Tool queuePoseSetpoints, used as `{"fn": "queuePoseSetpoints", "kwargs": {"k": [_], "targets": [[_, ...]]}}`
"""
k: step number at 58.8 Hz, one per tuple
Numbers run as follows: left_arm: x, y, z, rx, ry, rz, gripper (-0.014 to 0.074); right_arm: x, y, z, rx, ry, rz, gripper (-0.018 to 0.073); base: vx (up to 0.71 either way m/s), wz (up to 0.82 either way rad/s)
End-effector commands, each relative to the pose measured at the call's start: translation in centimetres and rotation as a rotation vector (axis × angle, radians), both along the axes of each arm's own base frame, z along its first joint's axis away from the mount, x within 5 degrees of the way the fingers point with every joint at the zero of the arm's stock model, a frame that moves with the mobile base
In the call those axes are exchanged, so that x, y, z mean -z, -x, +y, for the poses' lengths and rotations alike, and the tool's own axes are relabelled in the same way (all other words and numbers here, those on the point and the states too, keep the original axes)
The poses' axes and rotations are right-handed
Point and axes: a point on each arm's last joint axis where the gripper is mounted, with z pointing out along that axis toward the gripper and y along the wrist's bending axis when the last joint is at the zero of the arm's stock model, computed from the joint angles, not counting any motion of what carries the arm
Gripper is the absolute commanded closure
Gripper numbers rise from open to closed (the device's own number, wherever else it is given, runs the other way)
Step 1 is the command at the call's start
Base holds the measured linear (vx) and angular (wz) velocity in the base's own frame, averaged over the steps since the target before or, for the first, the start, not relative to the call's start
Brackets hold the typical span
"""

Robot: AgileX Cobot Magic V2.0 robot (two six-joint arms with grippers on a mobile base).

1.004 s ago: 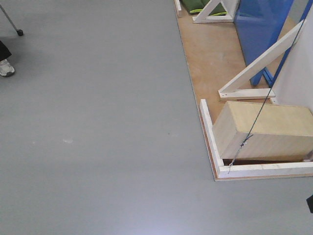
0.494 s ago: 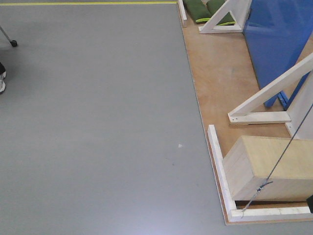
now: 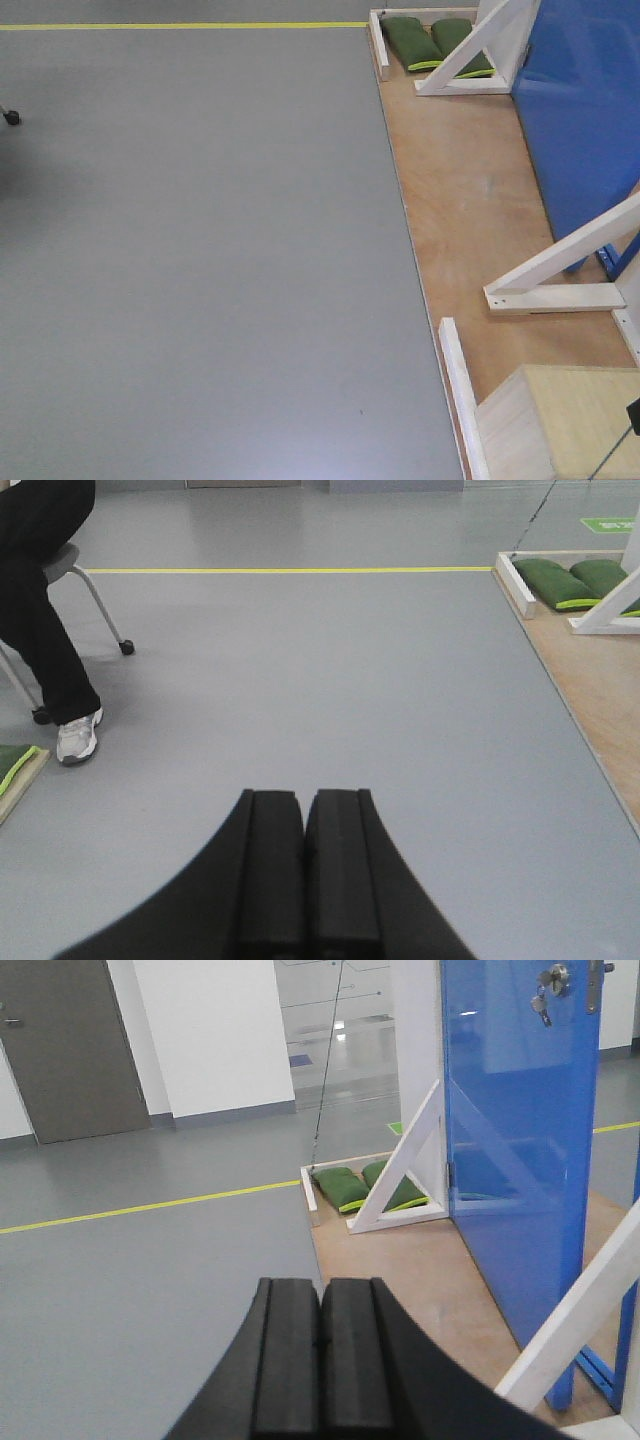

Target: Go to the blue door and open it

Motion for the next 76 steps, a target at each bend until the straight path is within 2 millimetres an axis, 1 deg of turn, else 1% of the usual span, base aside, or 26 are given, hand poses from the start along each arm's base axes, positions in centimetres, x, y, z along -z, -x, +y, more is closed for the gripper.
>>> {"fn": "queuePoseSetpoints", "kwargs": {"k": [1,41,76], "targets": [[-1.66,-0.01,-0.06,0.005,-0.007,-0.119,0.0524,-0.82,0.10,0.03,-0.002,0.015,-0.098,0.0551,0.42,0.02],[-1.66,-0.01,-0.06,0.005,-0.007,-0.119,0.0524,-0.81,0.09,0.03,-0.002,0.015,-0.097,0.0551,0.39,0.01],[-1.66,-0.01,-0.06,0.005,-0.007,-0.119,0.0524,-0.81,0.09,0.03,-0.002,0.015,-0.097,0.0551,0.32,-0.04]]}}
